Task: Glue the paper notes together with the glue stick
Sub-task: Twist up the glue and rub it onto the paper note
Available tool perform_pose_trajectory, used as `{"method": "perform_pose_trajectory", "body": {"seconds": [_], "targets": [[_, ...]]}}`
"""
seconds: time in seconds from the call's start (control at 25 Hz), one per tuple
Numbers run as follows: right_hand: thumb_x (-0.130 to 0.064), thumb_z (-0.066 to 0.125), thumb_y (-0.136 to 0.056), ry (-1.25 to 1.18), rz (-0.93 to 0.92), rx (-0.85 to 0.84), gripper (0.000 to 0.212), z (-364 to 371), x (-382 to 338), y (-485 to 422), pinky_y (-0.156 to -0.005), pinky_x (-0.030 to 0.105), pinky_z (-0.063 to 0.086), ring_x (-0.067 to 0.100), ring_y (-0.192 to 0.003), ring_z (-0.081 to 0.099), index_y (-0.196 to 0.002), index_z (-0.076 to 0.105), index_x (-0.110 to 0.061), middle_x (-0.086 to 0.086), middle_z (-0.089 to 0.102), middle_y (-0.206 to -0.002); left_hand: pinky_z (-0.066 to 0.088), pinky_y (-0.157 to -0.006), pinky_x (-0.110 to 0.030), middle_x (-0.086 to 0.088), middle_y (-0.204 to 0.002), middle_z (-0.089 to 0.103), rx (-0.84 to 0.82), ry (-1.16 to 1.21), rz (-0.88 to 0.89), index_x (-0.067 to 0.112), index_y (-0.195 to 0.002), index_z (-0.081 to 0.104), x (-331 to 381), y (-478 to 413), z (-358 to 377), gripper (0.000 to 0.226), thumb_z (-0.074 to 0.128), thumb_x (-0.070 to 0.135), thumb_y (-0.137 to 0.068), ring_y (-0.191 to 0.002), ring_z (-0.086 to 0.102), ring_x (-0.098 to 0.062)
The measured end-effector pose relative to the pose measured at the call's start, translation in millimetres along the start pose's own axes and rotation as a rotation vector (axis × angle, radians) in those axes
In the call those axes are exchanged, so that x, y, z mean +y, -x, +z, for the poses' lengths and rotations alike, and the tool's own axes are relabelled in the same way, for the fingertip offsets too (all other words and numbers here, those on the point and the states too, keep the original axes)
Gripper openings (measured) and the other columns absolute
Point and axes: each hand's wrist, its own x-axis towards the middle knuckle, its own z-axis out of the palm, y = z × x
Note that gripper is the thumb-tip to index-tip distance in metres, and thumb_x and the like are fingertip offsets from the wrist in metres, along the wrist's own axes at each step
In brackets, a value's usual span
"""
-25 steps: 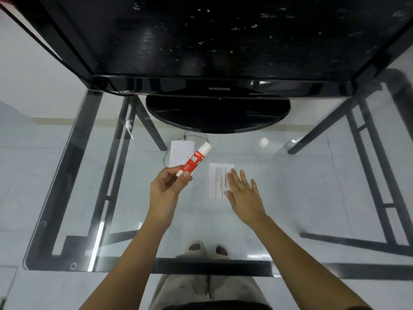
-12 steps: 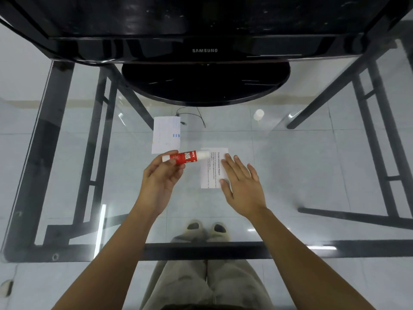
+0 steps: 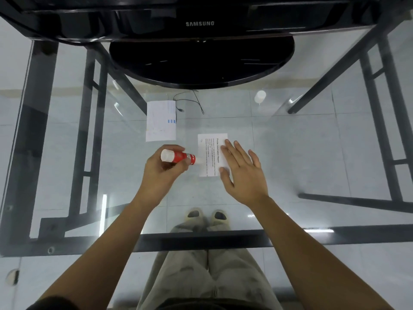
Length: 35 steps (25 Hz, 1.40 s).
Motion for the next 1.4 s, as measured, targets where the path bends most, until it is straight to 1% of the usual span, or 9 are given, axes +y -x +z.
{"method": "perform_pose_trajectory", "body": {"seconds": [0.16, 0.24, 0.4, 0.52, 0.72, 0.92, 1.12, 1.28, 1.4], "targets": [[-0.047, 0.03, -0.094, -0.008, 0.008, 0.009, 0.058, -0.4, -1.5, 0.0, -0.112, 0.035, -0.005, 0.019, -0.143, 0.016, -0.145, 0.024, -0.021, -0.002, 0.022, -0.155, 0.054, -0.071, -0.014, 0.009, -0.098, 0.067, -0.1, -0.464, 0.284, 0.021, -0.093, 0.067, 5.1, 5.0, 7.5, 0.022, 0.075, 0.028, -0.074, -0.081, 0.065, -0.003], [-0.047, 0.03, -0.094, -0.01, 0.013, 0.014, 0.058, -0.2, -1.8, -0.1, -0.112, 0.035, -0.006, 0.02, -0.143, 0.017, -0.145, 0.025, -0.021, -0.001, 0.023, -0.155, 0.052, -0.07, -0.009, 0.01, -0.099, 0.065, -0.158, -0.553, 0.318, 0.019, -0.094, 0.067, 8.2, 2.0, 11.7, 0.024, 0.076, 0.029, -0.074, -0.076, 0.062, 0.0], [-0.047, 0.032, -0.093, -0.009, 0.012, 0.022, 0.058, 0.1, -1.7, -0.4, -0.111, 0.036, -0.006, 0.02, -0.143, 0.019, -0.145, 0.025, -0.022, -0.001, 0.024, -0.154, 0.052, -0.067, -0.01, 0.002, -0.098, 0.07, -0.155, -0.657, 0.324, 0.015, -0.091, 0.066, 15.8, -12.1, 8.7, 0.024, 0.075, 0.031, -0.075, -0.073, 0.064, -0.009], [-0.046, 0.035, -0.093, -0.011, 0.006, 0.032, 0.057, 0.0, -1.8, -0.4, -0.111, 0.036, -0.006, 0.02, -0.142, 0.02, -0.144, 0.027, -0.022, -0.001, 0.026, -0.154, 0.05, -0.066, -0.005, 0.001, -0.096, 0.07, -0.115, -0.663, 0.363, 0.014, -0.091, 0.066, 20.2, -16.0, 7.8, 0.024, 0.074, 0.031, -0.076, -0.068, 0.062, -0.007], [-0.046, 0.035, -0.093, -0.004, 0.0, 0.028, 0.058, -0.1, -2.1, -0.9, -0.111, 0.037, -0.002, 0.021, -0.142, 0.02, -0.144, 0.028, -0.02, -0.001, 0.026, -0.154, 0.049, -0.067, -0.006, 0.002, -0.101, 0.07, -0.328, -0.674, 0.345, 0.018, -0.092, 0.067, 20.4, -10.3, 13.0, 0.023, 0.075, 0.031, -0.075, -0.075, 0.064, -0.005], [-0.046, 0.033, -0.092, -0.008, -0.004, 0.007, 0.059, 0.1, -0.8, -1.2, -0.112, 0.037, -0.002, 0.019, -0.144, 0.015, -0.146, 0.023, -0.022, -0.002, 0.02, -0.155, 0.051, -0.064, -0.01, 0.008, -0.086, 0.067, -0.182, -0.6, 0.337, 0.014, -0.087, 0.067, 30.3, -28.1, 4.5, 0.02, 0.076, 0.026, -0.075, -0.075, 0.063, 0.003], [-0.047, 0.031, -0.092, -0.003, 0.002, 0.005, 0.059, -1.7, -2.1, -1.1, -0.112, 0.037, -0.003, 0.02, -0.144, 0.015, -0.145, 0.024, -0.021, -0.002, 0.022, -0.155, 0.052, -0.069, -0.011, 0.006, -0.092, 0.068, -0.414, -0.685, 0.381, 0.015, -0.092, 0.068, 29.0, -22.0, 17.1, 0.024, 0.076, 0.029, -0.074, -0.076, 0.063, -0.003], [-0.047, 0.032, -0.092, -0.015, -0.002, 0.003, 0.06, -1.3, -1.5, -0.6, -0.113, 0.037, -0.002, 0.019, -0.144, 0.015, -0.146, 0.023, -0.022, -0.003, 0.02, -0.156, 0.052, -0.068, -0.015, 0.001, -0.09, 0.07, -0.289, -0.653, 0.422, 0.012, -0.09, 0.069, 37.0, -37.6, 5.7, 0.019, 0.076, 0.022, -0.076, -0.077, 0.064, -0.004], [-0.046, 0.032, -0.092, -0.015, -0.004, 0.006, 0.059, -0.8, -1.5, -0.9, -0.113, 0.038, -0.001, 0.019, -0.143, 0.016, -0.145, 0.024, -0.021, -0.002, 0.022, -0.155, 0.049, -0.071, -0.008, 0.005, -0.091, 0.068, -0.363, -0.664, 0.456, 0.014, -0.095, 0.068, 35.4, -30.4, 11.1, 0.027, 0.078, 0.026, -0.073, -0.08, 0.064, -0.003]]}}
